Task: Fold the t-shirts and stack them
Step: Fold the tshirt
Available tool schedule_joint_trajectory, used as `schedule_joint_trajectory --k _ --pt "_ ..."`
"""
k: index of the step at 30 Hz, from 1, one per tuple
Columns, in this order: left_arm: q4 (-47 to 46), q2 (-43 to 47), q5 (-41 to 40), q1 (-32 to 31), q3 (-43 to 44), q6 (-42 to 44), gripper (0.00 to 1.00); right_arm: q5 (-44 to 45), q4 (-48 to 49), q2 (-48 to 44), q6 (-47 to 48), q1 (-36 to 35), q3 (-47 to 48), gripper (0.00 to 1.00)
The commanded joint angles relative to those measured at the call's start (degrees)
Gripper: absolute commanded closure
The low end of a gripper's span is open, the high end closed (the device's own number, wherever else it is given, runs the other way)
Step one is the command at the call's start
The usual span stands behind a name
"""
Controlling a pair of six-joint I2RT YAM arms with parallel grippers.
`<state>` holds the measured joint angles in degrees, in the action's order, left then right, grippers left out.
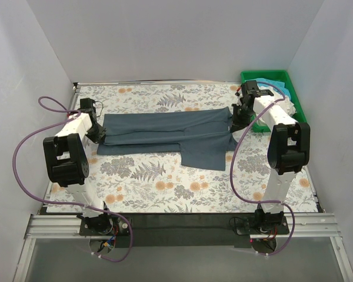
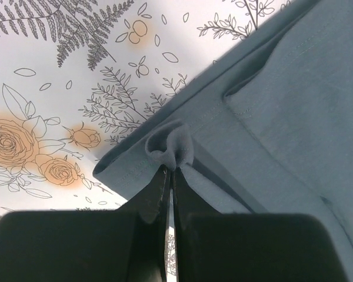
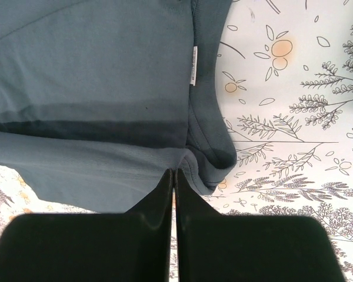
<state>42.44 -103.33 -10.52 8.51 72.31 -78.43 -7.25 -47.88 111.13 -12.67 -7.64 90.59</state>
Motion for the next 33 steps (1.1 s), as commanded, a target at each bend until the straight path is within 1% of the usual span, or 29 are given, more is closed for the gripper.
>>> schedule_joint_trajectory --k 1,9,13,14,17,18,19,20,21,22,23,24,25,26,28,29,31,32,33 --pt "-0.95 0.06 -2.31 0.36 2.48 -0.32 1.00 2.23 0.85 0.58 0.71 0.96 2.23 0.99" --pt "-3.23 -2.23 -1.43 0.36 2.31 -0.67 1.00 3.82 2.87 2.95 0.27 1.14 1.96 0.99" --pt "-4.11 -3.02 -0.29 0.36 2.74 -0.67 1.00 6.09 4.46 3.21 -0.25 1.14 1.00 0.99" --pt "-4.29 -3.19 -0.37 0.36 2.66 -0.67 0.99 6.45 4.72 3.21 -0.43 1.14 0.65 0.99" --pt "-4.91 -3.37 -0.55 0.36 3.01 -0.67 0.94 6.98 5.86 3.30 -0.60 1.14 -0.06 0.99" --pt "-4.99 -3.46 -0.46 0.36 3.01 -0.49 0.91 6.98 6.13 3.39 -0.87 1.14 -0.23 0.99" --pt "-4.99 -3.46 -0.38 0.45 3.18 -0.49 0.86 6.98 6.48 3.39 -0.96 1.14 -0.32 0.98" --pt "-5.08 -3.46 -0.29 0.36 3.27 -0.41 0.83 6.98 6.74 3.22 -1.13 1.14 -0.41 0.96" --pt "-5.17 -3.02 -0.11 0.36 3.19 -0.40 0.80 6.98 7.01 3.04 -1.13 1.05 -0.58 0.89" --pt "-5.08 -2.67 -0.11 0.36 3.18 -0.40 0.77 6.98 7.27 2.95 -1.22 1.13 -0.59 0.87" --pt "-5.08 -2.23 0.06 0.36 2.92 -0.40 0.70 6.98 7.36 2.43 -1.31 1.05 -0.59 0.83" --pt "-5.17 -1.53 0.07 0.28 2.66 -0.40 0.65 6.98 7.45 1.99 -1.22 1.05 -0.59 0.76" --pt "-5.17 -0.13 0.07 0.36 2.48 -0.40 0.62 6.98 7.36 1.55 -1.22 1.13 -0.85 0.73" --pt "-5.08 0.84 -0.02 0.28 1.79 -0.32 0.56 6.98 7.36 -0.02 -1.22 1.05 -1.20 0.66" --pt "-4.99 4.25 -0.02 0.45 0.82 -0.32 0.52 6.98 7.54 -1.87 -0.70 0.87 -2.68 0.61" --pt "-5.08 5.58 0.06 0.36 0.29 -0.32 0.45 6.98 7.80 -4.23 -0.35 0.52 -3.39 0.56" --pt "-5.08 8.39 0.50 0.28 -1.91 -0.14 0.36 6.46 8.41 -6.88 0.79 0.00 -6.19 0.50" --pt "-5.08 10.93 0.59 0.19 -2.61 0.29 0.29 6.02 8.59 -9.50 1.06 -0.70 -7.26 0.47" --pt "-4.99 12.43 1.03 0.10 -4.36 0.65 0.26 5.15 8.94 -10.92 1.50 -1.15 -9.79 0.46"
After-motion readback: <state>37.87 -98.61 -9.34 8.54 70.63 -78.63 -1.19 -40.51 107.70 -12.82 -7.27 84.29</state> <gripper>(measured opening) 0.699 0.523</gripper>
